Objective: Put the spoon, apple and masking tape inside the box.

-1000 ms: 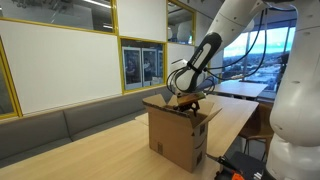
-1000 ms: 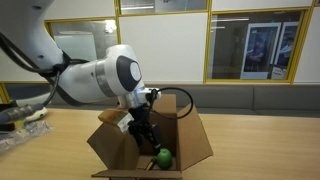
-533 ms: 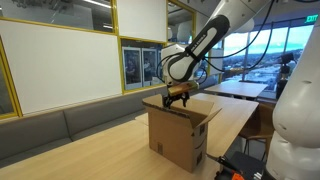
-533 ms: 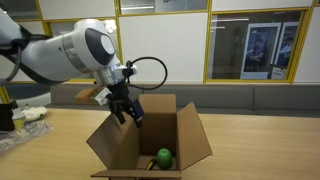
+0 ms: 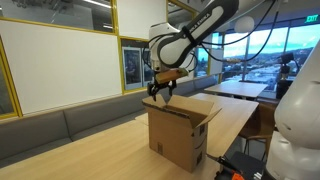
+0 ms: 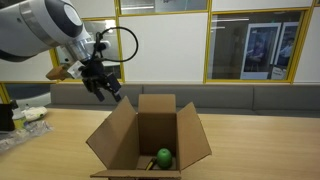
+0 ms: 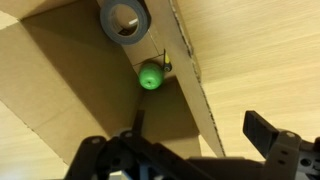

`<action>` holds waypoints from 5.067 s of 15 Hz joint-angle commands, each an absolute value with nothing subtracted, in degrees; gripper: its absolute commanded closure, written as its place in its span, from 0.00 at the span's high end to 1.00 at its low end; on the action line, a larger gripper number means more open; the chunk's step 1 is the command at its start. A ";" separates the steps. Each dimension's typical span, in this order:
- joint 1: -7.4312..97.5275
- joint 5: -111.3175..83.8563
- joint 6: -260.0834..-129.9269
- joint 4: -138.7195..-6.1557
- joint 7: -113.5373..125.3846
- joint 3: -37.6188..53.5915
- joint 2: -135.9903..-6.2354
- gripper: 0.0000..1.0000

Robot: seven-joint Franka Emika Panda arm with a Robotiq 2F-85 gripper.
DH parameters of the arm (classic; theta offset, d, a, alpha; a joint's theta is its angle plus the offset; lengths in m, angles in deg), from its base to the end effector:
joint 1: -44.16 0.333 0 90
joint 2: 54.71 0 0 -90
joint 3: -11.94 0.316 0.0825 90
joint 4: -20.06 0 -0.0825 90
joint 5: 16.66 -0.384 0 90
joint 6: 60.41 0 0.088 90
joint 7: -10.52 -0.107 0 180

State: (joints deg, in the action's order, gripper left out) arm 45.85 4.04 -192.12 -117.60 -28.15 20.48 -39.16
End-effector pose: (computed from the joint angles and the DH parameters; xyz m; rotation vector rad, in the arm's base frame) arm 0.4631 0.0775 0.4345 2.8524 -0.3994 0.4066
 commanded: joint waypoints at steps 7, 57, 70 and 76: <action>51.96 -12.04 -196.14 -117.31 -15.80 23.18 -42.77 1.00; 36.29 27.43 -207.27 -101.03 -36.65 -0.55 -92.34 1.00; 38.60 3.75 -199.30 -77.71 -29.42 -6.97 -105.44 1.00; 38.18 0.36 -197.33 -74.27 -28.01 -8.48 -107.46 1.00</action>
State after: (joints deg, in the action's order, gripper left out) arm 37.63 2.80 -199.08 -76.89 -30.19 -7.08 -106.24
